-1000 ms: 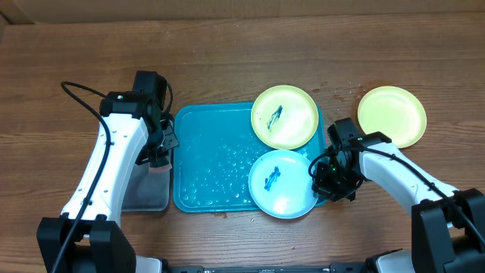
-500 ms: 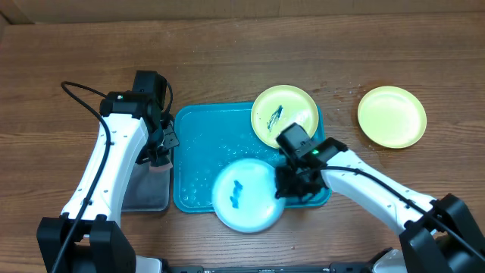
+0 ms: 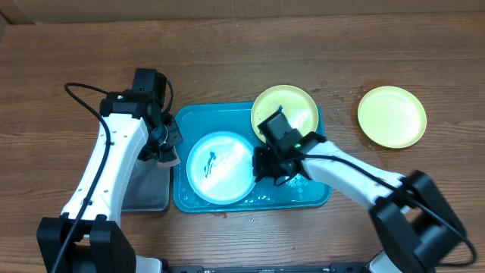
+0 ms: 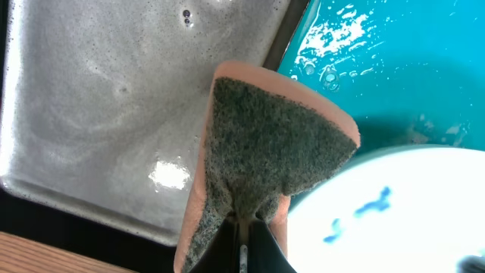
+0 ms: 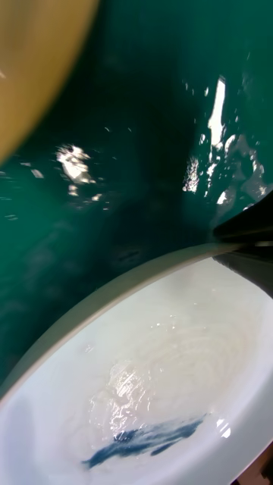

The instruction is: Clean dirty plates on tray and stack at the side

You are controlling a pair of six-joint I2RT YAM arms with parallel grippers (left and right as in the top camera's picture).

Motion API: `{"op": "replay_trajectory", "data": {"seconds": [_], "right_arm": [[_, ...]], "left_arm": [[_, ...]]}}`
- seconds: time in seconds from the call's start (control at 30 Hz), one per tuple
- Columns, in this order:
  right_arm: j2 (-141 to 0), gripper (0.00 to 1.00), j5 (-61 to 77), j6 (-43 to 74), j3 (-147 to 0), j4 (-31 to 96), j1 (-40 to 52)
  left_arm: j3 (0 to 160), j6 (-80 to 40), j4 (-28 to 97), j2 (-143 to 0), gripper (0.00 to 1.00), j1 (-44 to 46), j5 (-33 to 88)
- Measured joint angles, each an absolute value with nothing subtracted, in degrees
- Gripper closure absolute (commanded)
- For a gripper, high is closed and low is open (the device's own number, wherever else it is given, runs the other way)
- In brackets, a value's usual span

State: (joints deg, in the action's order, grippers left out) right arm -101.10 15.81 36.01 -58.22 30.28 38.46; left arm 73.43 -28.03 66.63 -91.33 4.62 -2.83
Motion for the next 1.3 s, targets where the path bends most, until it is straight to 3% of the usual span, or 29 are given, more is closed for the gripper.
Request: {"op": "replay_trajectory", "data": {"seconds": [0.4, 0.7, 0.97, 1.3], "right_arm": [[-104.01, 0.96, 19.03, 39.9, -58.22, 28.38, 39.83], [-104.01, 0.96, 17.98, 39.2, -58.24, 26.7, 39.83], [-104.03, 0.96, 9.74, 32.51, -65.43, 39.81, 39.83], [-104.84, 0.96, 7.14, 30.68, -68.9, 41.1, 39.83]], "left_arm": [[73.43, -20.91, 63.31, -91.33, 0.96, 4.86, 5.06], [73.43, -18.94, 61.71, -91.33, 0.96, 11.49, 5.63], [73.43, -21.96, 61.91, -91.33, 0.96, 14.61, 2.26], [73.43, -24.08, 62.3, -95.26, 0.96, 14.61, 0.12]]}}
